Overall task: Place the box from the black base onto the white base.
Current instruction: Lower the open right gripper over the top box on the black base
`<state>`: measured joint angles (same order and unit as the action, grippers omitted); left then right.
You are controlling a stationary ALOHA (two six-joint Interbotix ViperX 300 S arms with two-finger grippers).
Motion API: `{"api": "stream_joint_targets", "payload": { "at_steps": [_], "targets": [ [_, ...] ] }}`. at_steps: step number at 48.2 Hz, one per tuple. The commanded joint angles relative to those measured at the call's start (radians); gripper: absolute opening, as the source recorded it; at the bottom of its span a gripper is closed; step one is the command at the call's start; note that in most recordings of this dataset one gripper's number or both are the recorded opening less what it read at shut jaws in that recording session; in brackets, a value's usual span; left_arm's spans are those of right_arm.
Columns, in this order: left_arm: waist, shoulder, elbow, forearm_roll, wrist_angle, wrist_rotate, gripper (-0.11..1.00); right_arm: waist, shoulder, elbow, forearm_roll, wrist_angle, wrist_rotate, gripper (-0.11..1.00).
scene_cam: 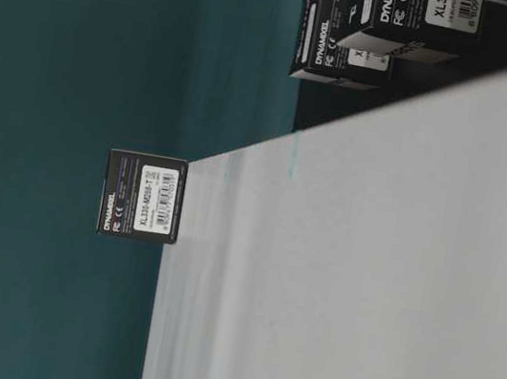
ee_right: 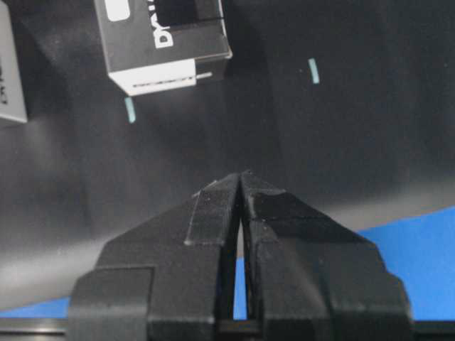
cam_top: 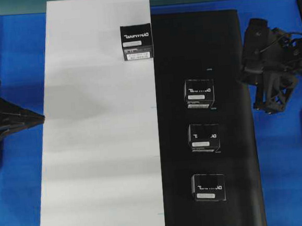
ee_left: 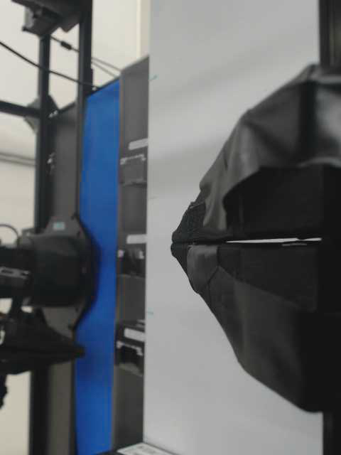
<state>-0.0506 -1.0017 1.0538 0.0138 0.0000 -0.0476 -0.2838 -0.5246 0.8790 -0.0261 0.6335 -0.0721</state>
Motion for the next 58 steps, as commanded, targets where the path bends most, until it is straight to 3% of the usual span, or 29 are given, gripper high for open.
{"api": "stream_joint_targets", "payload": {
  "at_steps": [1,8,13,16,25,29,58],
  "targets": [
    [0.000,0.005,-0.026,0.003,-0.003,-0.003,-0.04,0.000,0.032,-0.017,-0.002,-0.028,-0.005,0.08],
    [0.002,0.005,-0.028,0.003,-0.003,-0.006,-0.04,0.002,0.081,-0.026,0.000,-0.052,-0.008,0.12],
    [0.002,0.005,-0.026,0.003,-0.003,-0.006,-0.04,0.005,0.107,-0.032,0.000,-0.066,-0.011,0.22],
    [0.002,0.005,-0.028,0.003,-0.003,-0.006,-0.04,0.005,0.123,-0.035,0.005,-0.067,-0.012,0.35],
    [0.002,0.005,-0.029,0.003,-0.003,-0.009,-0.04,0.014,0.160,-0.049,0.006,-0.078,-0.014,0.86],
    [0.002,0.005,-0.029,0.003,-0.005,-0.009,-0.04,0.015,0.176,-0.058,0.008,-0.092,-0.015,0.98],
    [0.002,0.009,-0.040,0.003,-0.003,-0.018,-0.04,0.043,0.273,-0.121,0.011,-0.041,-0.064,1.00]
  ]
}}
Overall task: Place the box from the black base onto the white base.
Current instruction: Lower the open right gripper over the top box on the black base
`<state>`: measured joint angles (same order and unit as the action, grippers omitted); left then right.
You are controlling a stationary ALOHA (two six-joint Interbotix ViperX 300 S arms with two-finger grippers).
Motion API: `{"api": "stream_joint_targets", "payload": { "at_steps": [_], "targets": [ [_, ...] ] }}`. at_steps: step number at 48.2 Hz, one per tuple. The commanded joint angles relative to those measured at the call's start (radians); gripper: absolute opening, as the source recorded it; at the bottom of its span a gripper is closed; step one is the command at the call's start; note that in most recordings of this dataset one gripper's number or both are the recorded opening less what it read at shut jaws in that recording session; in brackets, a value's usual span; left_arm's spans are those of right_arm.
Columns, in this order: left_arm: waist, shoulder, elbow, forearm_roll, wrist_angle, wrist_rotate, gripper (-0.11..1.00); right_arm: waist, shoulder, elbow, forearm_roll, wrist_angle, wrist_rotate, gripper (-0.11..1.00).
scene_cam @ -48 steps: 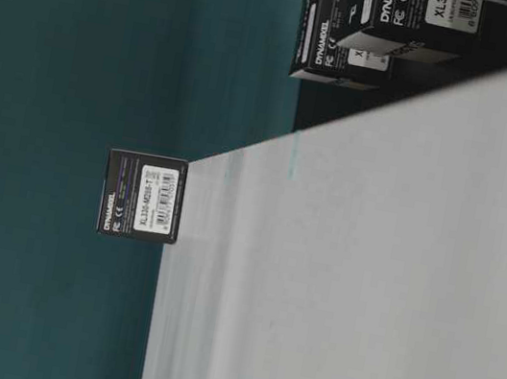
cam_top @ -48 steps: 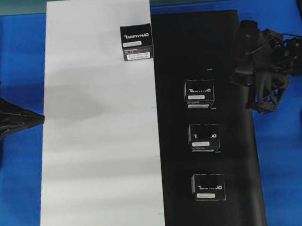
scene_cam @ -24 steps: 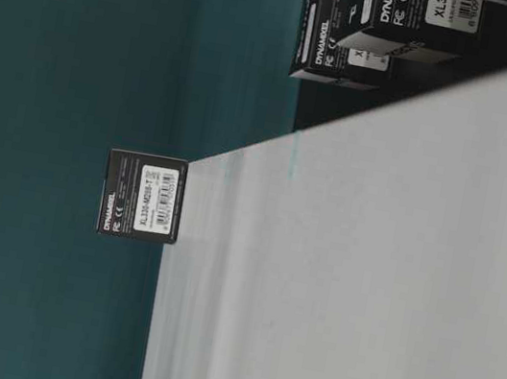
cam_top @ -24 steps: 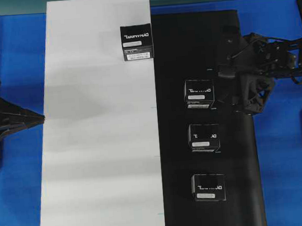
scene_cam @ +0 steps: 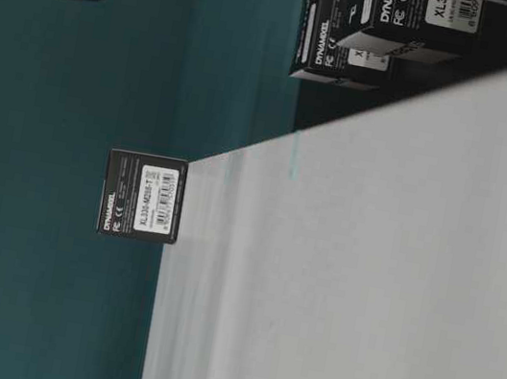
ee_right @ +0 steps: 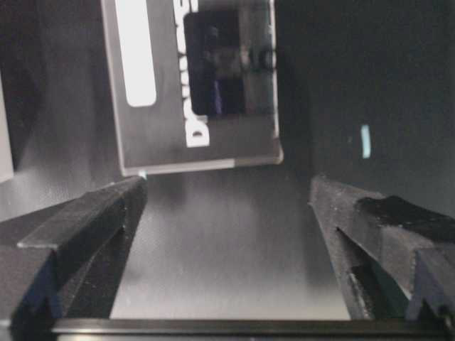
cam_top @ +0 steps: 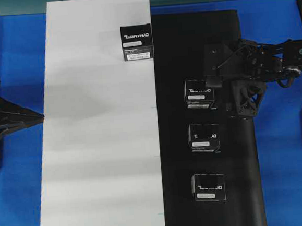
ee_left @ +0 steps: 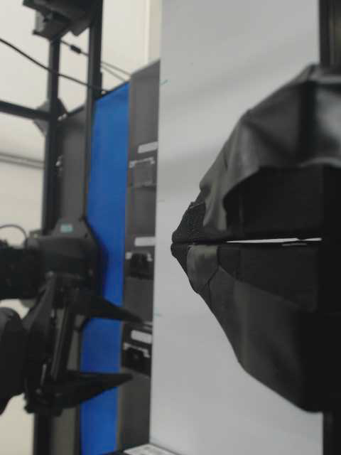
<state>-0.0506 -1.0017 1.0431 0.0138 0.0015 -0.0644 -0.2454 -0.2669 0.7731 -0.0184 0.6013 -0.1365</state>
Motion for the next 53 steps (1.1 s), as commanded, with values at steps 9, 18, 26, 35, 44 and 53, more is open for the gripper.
{"api": "stream_joint_targets", "payload": {
  "at_steps": [9,18,26,35,44,53],
  "targets": [
    [0.002,0.009,-0.029,0.003,-0.006,-0.002,-0.04,0.023,0.049,-0.038,0.005,-0.012,0.000,1.00],
    [0.002,0.009,-0.029,0.003,-0.005,-0.005,-0.04,0.048,0.098,-0.049,0.005,-0.015,0.000,1.00],
    [0.002,0.009,-0.029,0.003,-0.005,-0.005,-0.04,0.051,0.115,-0.066,0.006,-0.028,0.000,1.00],
    [0.002,0.009,-0.029,0.003,-0.005,-0.005,-0.04,0.051,0.130,-0.080,0.006,-0.075,0.005,1.00],
    [0.000,0.009,-0.029,0.003,-0.005,-0.005,-0.04,0.043,0.141,-0.080,0.009,-0.110,0.011,1.00],
    [0.000,0.006,-0.029,0.003,-0.005,-0.005,-0.04,0.035,0.140,-0.075,0.038,-0.129,0.017,1.00]
  ]
}}
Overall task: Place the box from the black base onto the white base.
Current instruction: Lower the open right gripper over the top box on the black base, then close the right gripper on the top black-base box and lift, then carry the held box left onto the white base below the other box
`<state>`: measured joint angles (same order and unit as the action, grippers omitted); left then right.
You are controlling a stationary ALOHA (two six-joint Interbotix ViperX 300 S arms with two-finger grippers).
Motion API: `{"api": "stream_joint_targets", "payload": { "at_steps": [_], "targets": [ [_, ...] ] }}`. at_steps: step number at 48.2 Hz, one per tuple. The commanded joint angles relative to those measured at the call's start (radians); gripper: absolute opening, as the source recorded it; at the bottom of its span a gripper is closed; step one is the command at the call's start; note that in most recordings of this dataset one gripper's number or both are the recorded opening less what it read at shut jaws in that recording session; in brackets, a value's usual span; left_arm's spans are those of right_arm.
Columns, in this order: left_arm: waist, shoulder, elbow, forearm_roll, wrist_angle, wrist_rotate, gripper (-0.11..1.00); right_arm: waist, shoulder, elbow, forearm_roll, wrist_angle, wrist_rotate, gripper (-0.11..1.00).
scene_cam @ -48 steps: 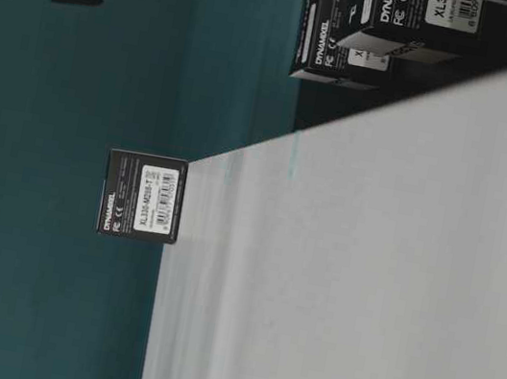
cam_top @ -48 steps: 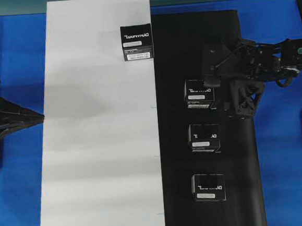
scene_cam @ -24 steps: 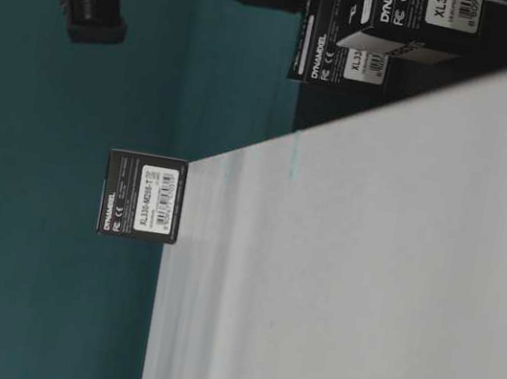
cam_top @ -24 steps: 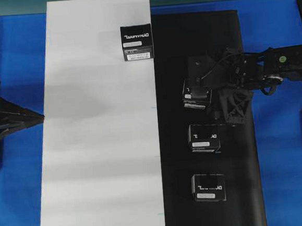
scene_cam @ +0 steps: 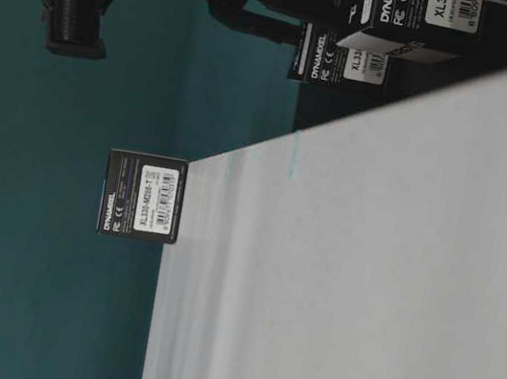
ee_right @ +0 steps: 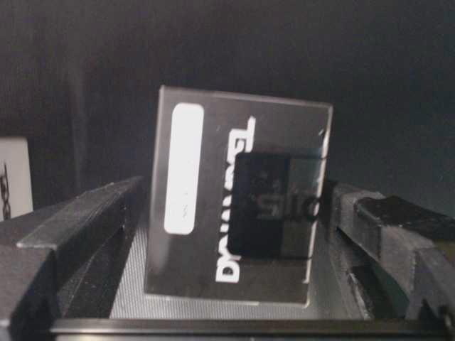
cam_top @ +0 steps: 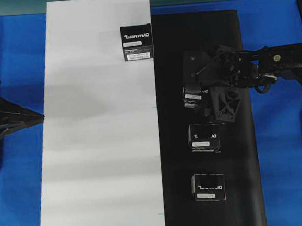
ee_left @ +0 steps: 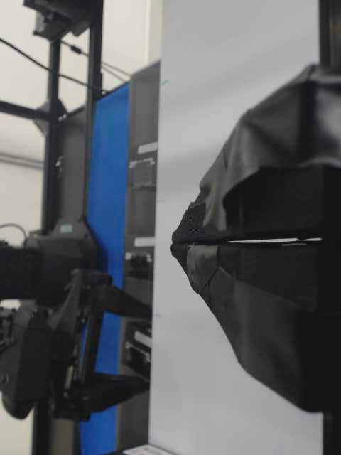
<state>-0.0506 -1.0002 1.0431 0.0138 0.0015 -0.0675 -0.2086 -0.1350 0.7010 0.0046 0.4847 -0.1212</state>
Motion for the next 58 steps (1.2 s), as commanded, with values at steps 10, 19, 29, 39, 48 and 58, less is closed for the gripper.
{"api": "stream_joint_targets", "payload": {
  "at_steps": [10,19,29,39,48,58],
  "targets": [
    [-0.002,0.003,-0.031,0.003,-0.006,-0.002,-0.04,-0.012,-0.003,0.009,0.086,-0.038,-0.002,0.99],
    [-0.002,0.002,-0.029,0.003,-0.006,-0.003,-0.04,-0.012,-0.011,0.021,0.138,-0.048,0.003,0.86],
    [-0.002,0.002,-0.029,0.003,-0.005,-0.003,-0.04,-0.011,-0.026,0.038,0.161,-0.051,0.002,0.57],
    [-0.002,0.002,-0.029,0.003,-0.005,-0.003,-0.04,-0.014,-0.064,0.038,0.160,-0.037,0.002,0.56],
    [-0.002,0.002,-0.029,0.003,-0.006,-0.003,-0.04,-0.017,-0.120,-0.035,0.161,0.084,0.003,0.56],
    [-0.002,0.002,-0.029,0.003,-0.005,-0.003,-0.04,-0.017,-0.124,-0.179,0.161,0.262,0.000,0.56]
  ]
}}
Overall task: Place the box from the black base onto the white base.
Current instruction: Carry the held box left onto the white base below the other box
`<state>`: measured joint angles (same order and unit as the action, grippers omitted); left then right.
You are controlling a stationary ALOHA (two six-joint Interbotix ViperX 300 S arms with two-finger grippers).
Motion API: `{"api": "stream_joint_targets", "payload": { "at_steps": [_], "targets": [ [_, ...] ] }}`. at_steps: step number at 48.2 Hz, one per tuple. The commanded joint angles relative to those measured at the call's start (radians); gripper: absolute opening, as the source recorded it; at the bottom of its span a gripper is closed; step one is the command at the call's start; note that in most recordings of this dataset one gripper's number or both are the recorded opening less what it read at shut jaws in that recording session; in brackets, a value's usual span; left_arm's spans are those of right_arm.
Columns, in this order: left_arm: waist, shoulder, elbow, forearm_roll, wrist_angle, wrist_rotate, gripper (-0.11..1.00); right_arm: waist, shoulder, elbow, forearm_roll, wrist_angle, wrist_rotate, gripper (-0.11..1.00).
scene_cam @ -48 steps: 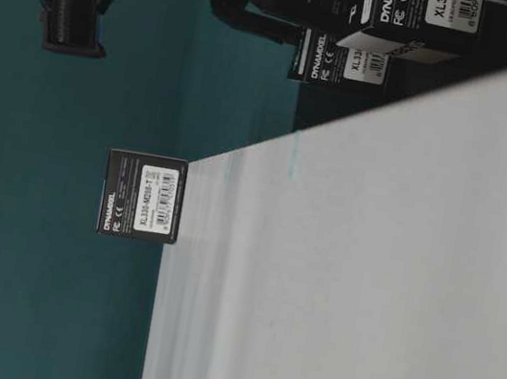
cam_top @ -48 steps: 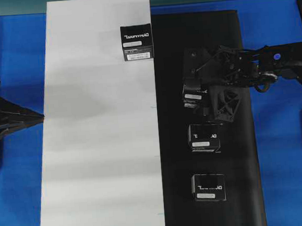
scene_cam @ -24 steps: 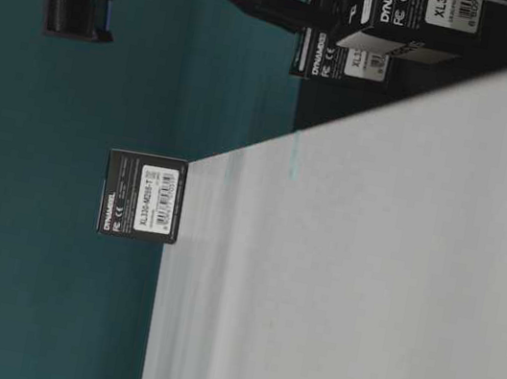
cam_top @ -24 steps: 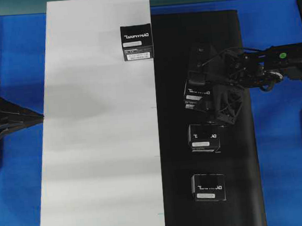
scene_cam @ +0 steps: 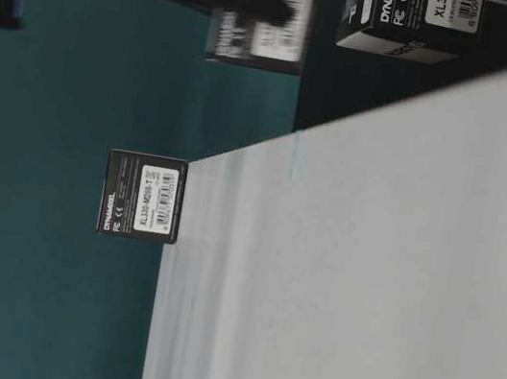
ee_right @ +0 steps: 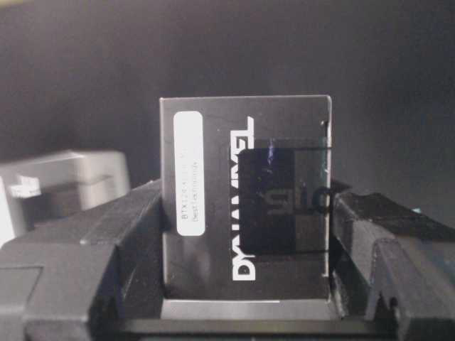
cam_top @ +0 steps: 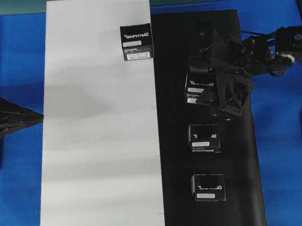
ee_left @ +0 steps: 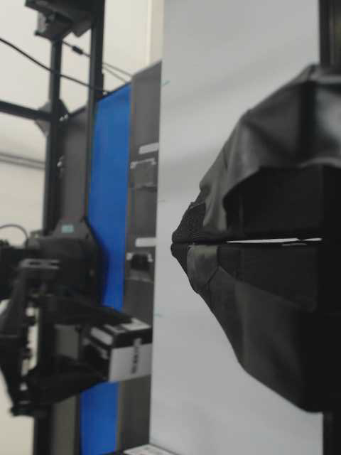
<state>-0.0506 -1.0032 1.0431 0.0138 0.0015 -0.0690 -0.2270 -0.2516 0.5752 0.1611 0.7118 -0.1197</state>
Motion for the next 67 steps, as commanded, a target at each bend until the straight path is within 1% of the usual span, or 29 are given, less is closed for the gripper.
{"api": "stream_joint_targets", "payload": {
  "at_steps": [1,20,28,45,59,67],
  "targets": [
    [-0.002,0.005,-0.031,0.003,-0.005,-0.002,-0.04,0.002,-0.008,-0.063,0.003,0.041,-0.002,0.56],
    [-0.002,-0.008,-0.032,0.003,-0.005,0.000,-0.04,0.021,0.017,-0.216,0.003,0.071,-0.005,0.56],
    [-0.002,-0.014,-0.034,0.003,-0.005,0.000,-0.04,0.032,0.052,-0.268,0.003,0.100,-0.006,0.56],
    [-0.002,-0.011,-0.032,0.003,-0.005,0.000,-0.04,0.046,0.129,-0.367,0.000,0.112,-0.012,0.56],
    [-0.002,-0.009,-0.032,0.003,-0.005,0.000,-0.04,0.066,0.204,-0.434,-0.003,0.161,-0.044,0.56],
    [-0.002,-0.009,-0.032,0.003,-0.005,0.000,-0.04,0.078,0.250,-0.471,-0.003,0.169,-0.064,0.56]
  ]
}}
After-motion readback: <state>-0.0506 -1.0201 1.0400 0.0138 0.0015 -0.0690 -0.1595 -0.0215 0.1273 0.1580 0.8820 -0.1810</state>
